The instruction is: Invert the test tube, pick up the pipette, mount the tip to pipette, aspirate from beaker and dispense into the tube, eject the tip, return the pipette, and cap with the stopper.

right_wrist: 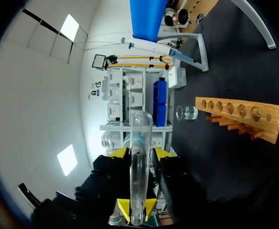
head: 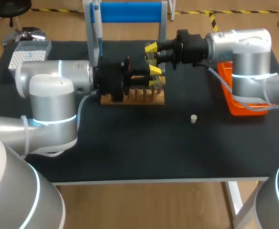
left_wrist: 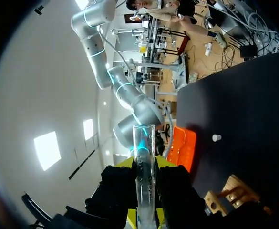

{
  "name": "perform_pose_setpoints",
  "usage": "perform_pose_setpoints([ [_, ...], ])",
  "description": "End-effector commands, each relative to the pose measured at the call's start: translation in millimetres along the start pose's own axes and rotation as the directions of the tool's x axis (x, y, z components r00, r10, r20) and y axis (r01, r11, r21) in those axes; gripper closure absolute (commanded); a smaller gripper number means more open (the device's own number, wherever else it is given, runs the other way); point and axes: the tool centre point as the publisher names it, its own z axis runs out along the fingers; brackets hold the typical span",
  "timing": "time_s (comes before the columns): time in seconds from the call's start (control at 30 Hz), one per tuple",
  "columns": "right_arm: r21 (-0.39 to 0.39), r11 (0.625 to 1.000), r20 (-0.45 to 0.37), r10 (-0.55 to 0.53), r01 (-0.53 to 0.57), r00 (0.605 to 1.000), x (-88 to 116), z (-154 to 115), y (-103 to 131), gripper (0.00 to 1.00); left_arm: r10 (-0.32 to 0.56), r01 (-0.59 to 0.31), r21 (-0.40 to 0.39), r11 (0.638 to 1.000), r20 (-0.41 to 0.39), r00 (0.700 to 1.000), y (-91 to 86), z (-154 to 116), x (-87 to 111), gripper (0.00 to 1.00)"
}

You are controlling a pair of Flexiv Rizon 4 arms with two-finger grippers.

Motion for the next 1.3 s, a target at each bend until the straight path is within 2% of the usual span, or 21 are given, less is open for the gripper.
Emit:
perform_pose_setpoints([
  [0.03,0.001,1.000,0.001,-0.001,0.001,1.000,0.3,-1.0,-0.5,0.00,0.001,-0.001,-0.013,1.000,-0.003,1.000,-3.7,1.5,-3.0,1.00],
  [0.77,0.001,1.000,0.001,-0.001,0.001,1.000,0.3,-1.0,-0.5,0.00,0.001,-0.001,-0.013,1.000,-0.003,1.000,-3.7,1.5,-3.0,1.00],
  [1.03,-0.053,0.981,0.024,-0.185,0.187,0.982,7.4,-48.2,-30.7,0.00,0.001,-0.001,-0.013,1.000,-0.003,1.000,-3.7,1.5,-3.0,1.00],
  [1.3,-0.056,0.921,0.093,-0.379,0.385,0.921,-7.9,-80.3,-45.5,0.00,0.001,-0.001,-0.013,1.000,-0.003,1.000,-3.7,1.5,-3.0,1.00],
])
